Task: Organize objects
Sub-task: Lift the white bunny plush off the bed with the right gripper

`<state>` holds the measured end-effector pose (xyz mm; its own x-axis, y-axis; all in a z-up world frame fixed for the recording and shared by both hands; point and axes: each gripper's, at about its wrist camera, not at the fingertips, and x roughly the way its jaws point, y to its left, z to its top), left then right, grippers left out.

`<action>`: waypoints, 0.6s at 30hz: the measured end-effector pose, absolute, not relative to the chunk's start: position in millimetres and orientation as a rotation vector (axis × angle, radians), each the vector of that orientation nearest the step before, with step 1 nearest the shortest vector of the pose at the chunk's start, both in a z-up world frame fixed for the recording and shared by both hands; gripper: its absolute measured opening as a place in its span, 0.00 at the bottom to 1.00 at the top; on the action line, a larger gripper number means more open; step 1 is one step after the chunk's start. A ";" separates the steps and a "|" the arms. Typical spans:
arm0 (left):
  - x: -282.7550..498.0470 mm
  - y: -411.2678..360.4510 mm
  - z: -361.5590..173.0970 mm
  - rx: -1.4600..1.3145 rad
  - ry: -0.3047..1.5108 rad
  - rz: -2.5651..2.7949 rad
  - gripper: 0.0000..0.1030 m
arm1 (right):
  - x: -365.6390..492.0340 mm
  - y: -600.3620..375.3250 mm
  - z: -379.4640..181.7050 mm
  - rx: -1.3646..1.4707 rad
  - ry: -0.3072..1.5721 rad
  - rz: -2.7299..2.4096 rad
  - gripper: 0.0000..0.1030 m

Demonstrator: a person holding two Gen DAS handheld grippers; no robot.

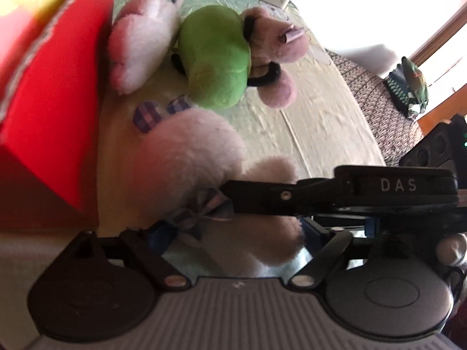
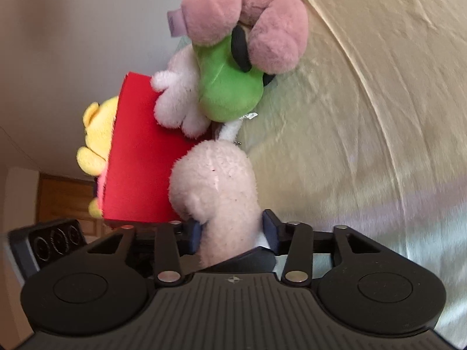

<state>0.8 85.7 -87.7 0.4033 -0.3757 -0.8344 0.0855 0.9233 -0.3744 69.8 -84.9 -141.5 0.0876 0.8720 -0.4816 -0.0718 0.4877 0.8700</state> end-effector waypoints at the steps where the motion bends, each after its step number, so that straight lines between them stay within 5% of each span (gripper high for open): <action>1: -0.8 86.2 -85.8 -0.285 1.119 -0.303 0.78 | 68.9 -87.1 -140.5 0.802 1.294 0.833 0.40; 18: -50.4 74.4 0.0 -0.122 0.897 -0.351 0.77 | 27.2 -97.7 -59.7 0.692 1.066 0.994 0.40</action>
<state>-50.4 74.4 0.0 0.5715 -0.3492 -0.7426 0.2478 0.9361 -0.2495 27.2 -97.7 -59.7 0.1493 0.9108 -0.3850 -0.3201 0.4129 0.8527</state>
